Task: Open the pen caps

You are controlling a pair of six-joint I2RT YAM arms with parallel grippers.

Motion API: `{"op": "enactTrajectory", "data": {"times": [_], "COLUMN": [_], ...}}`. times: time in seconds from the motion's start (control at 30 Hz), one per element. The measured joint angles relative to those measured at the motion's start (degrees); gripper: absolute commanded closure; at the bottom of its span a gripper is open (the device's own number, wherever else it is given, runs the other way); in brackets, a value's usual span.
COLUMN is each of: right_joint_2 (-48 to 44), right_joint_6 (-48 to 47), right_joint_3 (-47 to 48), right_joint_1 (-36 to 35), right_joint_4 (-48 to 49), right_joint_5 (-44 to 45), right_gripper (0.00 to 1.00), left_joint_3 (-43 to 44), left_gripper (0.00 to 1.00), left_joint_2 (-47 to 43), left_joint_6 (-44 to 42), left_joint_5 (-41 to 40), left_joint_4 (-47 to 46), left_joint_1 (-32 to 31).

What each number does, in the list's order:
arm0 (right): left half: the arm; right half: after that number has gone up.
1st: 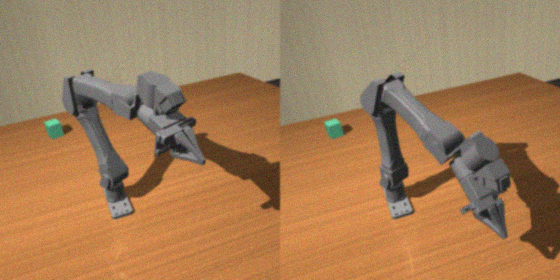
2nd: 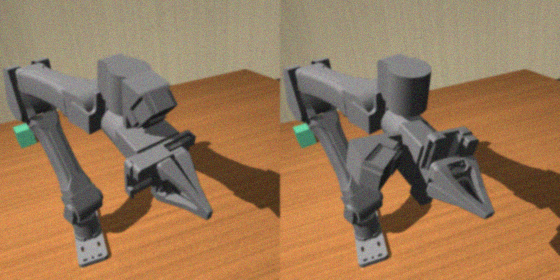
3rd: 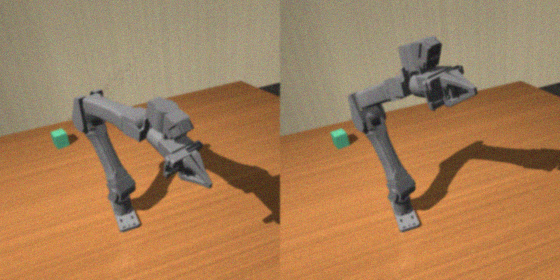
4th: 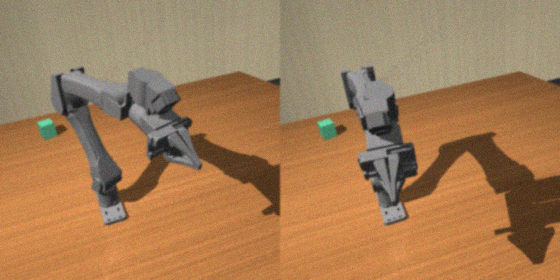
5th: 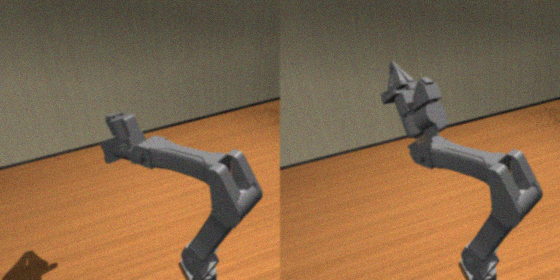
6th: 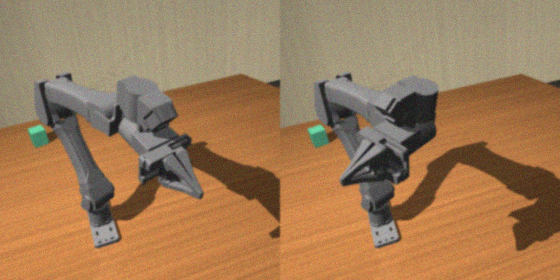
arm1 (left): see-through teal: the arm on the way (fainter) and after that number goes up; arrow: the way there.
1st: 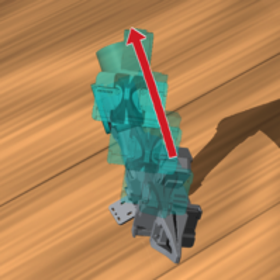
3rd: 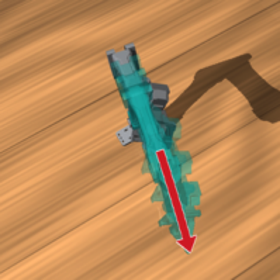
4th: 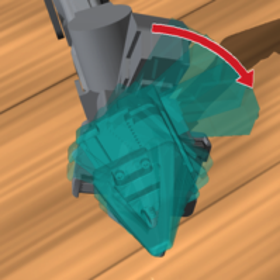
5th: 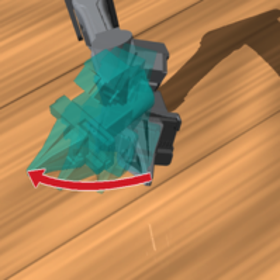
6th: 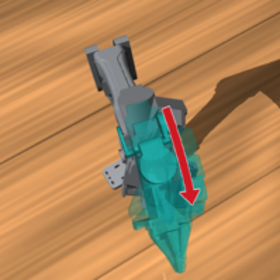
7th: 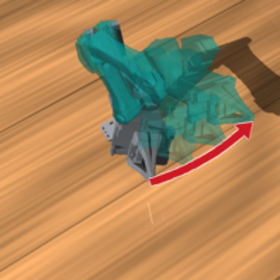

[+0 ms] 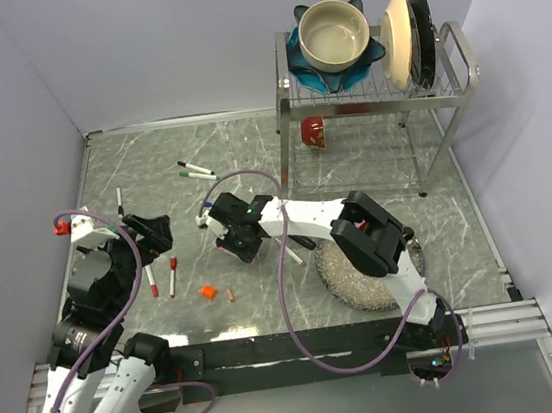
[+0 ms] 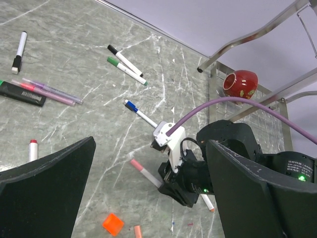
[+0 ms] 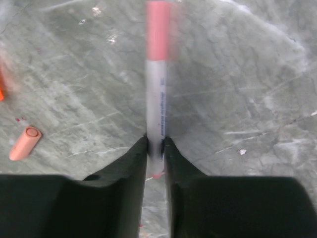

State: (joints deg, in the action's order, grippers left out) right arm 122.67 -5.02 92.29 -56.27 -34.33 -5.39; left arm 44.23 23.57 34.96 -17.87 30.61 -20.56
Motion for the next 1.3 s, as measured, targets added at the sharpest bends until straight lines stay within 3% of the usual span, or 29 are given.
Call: {"op": "enactTrajectory", "data": {"times": [0.17,0.57,0.73,0.93,1.03,1.3], "right_joint_2": [0.02,-4.17,-10.60,-17.86,-18.78,-19.56], "right_joint_6": [0.02,-4.15,-5.38,-5.60,-5.57,-5.55], "right_joint_3": [0.00,-5.31,-9.70,-12.87,-13.20,-15.04], "right_joint_1": [0.00,-0.11,0.24,2.71,4.92,8.44], "right_joint_4": [0.07,-0.22,-0.96,-0.35,0.35,0.57], "right_joint_5": [0.94,-2.14,-6.91,-15.65,-20.04,-28.92], "right_gripper": [1.00,1.00,1.00,1.00,1.00,1.00], "left_joint_3": [-0.37,-1.84,-6.99,-24.00,-30.80,-32.59], "left_gripper": [0.01,0.01,0.01,0.01,0.01,0.12], "left_joint_2": [-0.13,-0.31,-1.86,-6.84,-5.18,4.15], "left_joint_6": [-0.11,1.44,10.05,25.24,31.32,38.49], "left_joint_5": [0.28,1.51,5.11,14.73,19.41,24.22], "left_joint_4": [-0.63,-1.07,-2.80,-12.46,-17.94,-30.14], "left_joint_1": [0.72,1.01,1.05,1.03,1.03,0.31]}}
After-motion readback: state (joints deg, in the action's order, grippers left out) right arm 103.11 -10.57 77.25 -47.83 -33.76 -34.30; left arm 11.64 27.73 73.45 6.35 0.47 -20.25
